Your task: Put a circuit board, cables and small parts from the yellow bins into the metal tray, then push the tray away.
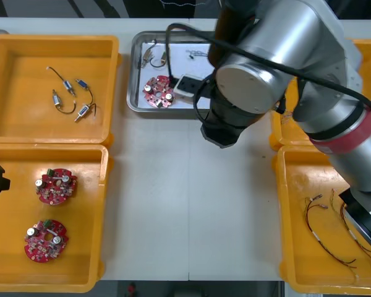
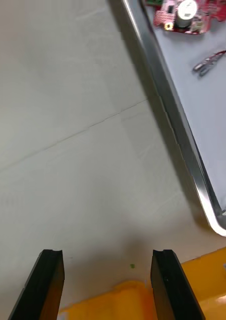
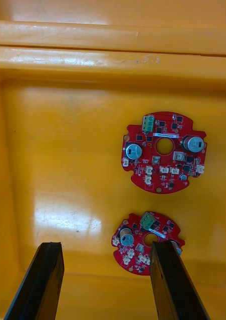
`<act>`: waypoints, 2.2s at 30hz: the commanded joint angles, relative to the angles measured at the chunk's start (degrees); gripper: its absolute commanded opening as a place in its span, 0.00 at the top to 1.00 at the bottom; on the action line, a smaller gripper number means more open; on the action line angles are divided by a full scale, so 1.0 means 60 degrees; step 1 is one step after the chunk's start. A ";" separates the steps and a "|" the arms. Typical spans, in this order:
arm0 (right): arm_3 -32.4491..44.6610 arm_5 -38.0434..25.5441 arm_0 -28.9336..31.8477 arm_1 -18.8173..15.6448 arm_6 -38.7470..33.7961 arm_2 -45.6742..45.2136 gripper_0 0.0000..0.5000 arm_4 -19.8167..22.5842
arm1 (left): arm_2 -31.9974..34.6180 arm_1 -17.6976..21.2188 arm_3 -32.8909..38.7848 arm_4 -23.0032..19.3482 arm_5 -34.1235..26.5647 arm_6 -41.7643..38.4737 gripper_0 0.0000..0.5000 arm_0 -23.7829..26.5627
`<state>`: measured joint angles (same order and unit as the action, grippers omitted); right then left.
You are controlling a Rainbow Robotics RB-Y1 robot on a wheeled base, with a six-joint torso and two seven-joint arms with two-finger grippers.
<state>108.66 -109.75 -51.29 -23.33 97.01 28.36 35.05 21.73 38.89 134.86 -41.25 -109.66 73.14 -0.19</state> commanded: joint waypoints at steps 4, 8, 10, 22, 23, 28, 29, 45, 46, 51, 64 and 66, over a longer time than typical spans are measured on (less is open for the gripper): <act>0.2003 -0.0042 0.1356 -0.0960 -0.1476 -0.1431 0.00 -0.0070 | -0.0107 0.0389 0.0302 -0.0068 -0.0057 0.0921 0.00 -0.0217; 0.2999 -0.0042 0.2088 -0.1282 -0.2487 -0.2281 0.00 -0.0304 | -0.0107 0.0389 0.0302 -0.0068 -0.0057 0.0921 0.00 -0.0217; 0.3395 -0.0042 0.2396 -0.1443 -0.2926 -0.2589 0.00 -0.0436 | -0.0107 0.0389 0.0302 -0.0068 -0.0057 0.0921 0.00 -0.0217; 0.4230 -0.0042 0.4373 -0.2703 -0.4655 -0.4464 0.00 -0.0055 | -0.0107 0.0389 0.0302 -0.0068 -0.0057 0.0921 0.00 -0.0217; 0.4303 -0.0042 0.4681 -0.2864 -0.4860 -0.4801 0.00 0.0062 | -0.0107 0.0389 0.0302 -0.0068 -0.0057 0.0921 0.00 -0.0217; 0.4376 -0.0042 0.5501 -0.3142 -0.4962 -0.6002 0.00 0.0604 | -0.0107 0.0389 0.0302 -0.0068 -0.0057 0.0921 0.00 -0.0217; 0.4376 -0.0042 0.5721 -0.3201 -0.4977 -0.6339 0.00 0.0780 | -0.0107 0.0389 0.0302 -0.0068 -0.0057 0.0921 0.00 -0.0217; 0.4830 -0.0042 0.7669 -0.3435 -0.4948 -0.8536 0.00 0.1849 | -0.0107 0.0389 0.0302 -0.0068 -0.0057 0.0921 0.00 -0.0217; 0.4962 -0.0042 0.7757 -0.3435 -0.4977 -0.8536 0.00 0.1805 | -0.0107 0.0389 0.0302 -0.0068 -0.0057 0.0921 0.00 -0.0217; 0.4977 -0.0042 0.7948 -0.3435 -0.5021 -0.8536 0.00 0.1776 | -0.0107 0.0389 0.0302 -0.0068 -0.0057 0.0921 0.00 -0.0217; 0.5094 -0.0042 0.8153 -0.3420 -0.5050 -0.8551 0.00 0.2054 | -0.0107 0.0389 0.0302 -0.0068 -0.0057 0.0921 0.00 -0.0217; 0.5109 -0.0042 0.8167 -0.3420 -0.5050 -0.8551 0.00 0.2054 | -0.0107 0.0389 0.0302 -0.0068 -0.0057 0.0921 0.00 -0.0217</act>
<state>137.28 -109.82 -3.36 -41.86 68.53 -21.61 46.78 21.72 38.92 134.87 -41.30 -109.66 73.14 -0.24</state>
